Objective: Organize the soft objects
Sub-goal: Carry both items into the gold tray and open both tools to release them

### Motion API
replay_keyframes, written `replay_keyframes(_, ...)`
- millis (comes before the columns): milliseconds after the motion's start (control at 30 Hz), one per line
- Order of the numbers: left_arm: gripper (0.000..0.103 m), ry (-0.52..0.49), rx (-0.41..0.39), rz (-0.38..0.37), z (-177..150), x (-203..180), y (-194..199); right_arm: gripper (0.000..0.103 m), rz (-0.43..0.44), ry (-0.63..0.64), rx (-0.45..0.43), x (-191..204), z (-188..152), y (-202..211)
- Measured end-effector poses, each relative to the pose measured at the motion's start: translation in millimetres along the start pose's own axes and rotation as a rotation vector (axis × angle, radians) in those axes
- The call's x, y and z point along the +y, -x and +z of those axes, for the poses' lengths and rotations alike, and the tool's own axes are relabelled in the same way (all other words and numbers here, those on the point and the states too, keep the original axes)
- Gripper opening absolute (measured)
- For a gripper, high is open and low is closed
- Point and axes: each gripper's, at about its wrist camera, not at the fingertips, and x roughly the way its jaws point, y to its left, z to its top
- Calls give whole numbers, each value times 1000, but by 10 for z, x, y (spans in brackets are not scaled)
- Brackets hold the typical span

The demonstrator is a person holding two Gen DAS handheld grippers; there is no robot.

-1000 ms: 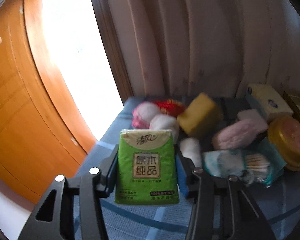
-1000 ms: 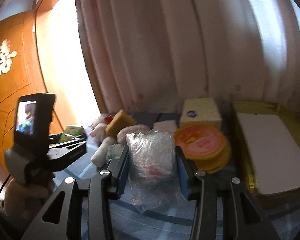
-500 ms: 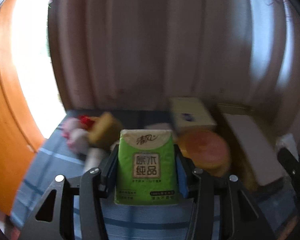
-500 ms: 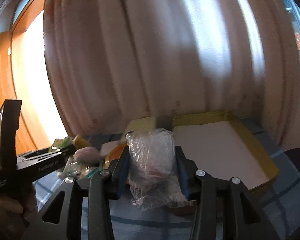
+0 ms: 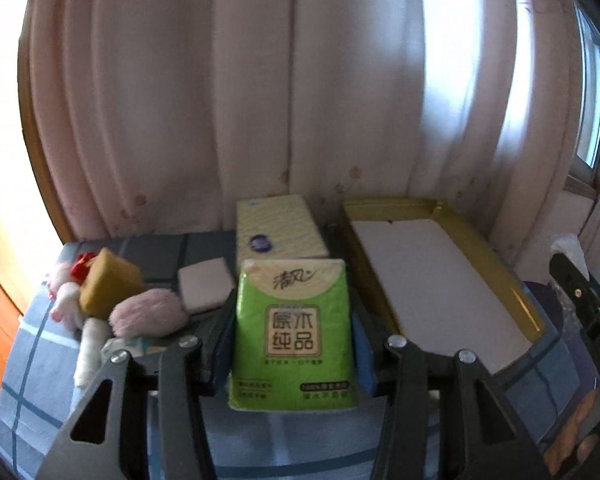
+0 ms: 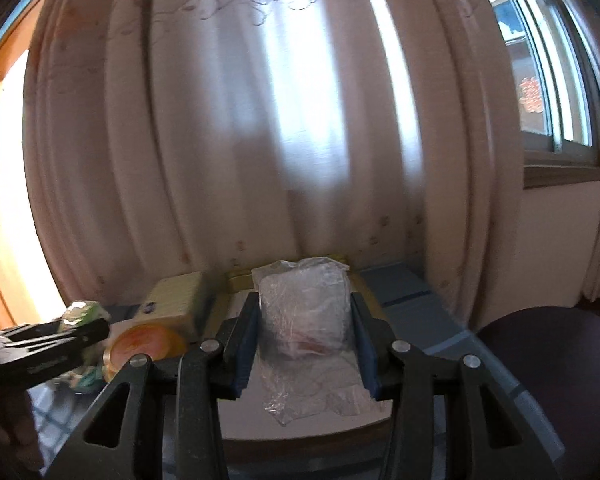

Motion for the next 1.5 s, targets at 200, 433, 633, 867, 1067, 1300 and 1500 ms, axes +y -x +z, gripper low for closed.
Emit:
replay_keyframes(200, 48, -43, -10, -47, 71, -301, -203, 46, -44, 1, 10, -175, 24, -163)
replay_keyframes(433, 48, -122, 14, -88, 67, -829, -428, 46, -74, 10, 93, -294, 27, -504)
replay_keyframes(633, 48, -152, 67, -118, 55, -1139, -628, 46, -72, 10, 129, -412, 36, -624)
replay_keyframes(867, 48, -168, 101, -118, 27, -1286, -775, 46, -45, 32, 175, -379, 2, -745)
replay_keyframes(1067, 48, -175, 133, -108, -2, -1315, -877, 46, -32, 40, 201, -391, -37, -813)
replay_keyframes(1300, 65, -170, 158, -101, -48, -1310, -974, 68, 97, -8, 238, -400, -106, -904)
replay_keyframes(1500, 102, -191, 102, -89, -26, -1327, -850, 73, 116, -90, 167, -452, -83, -760)
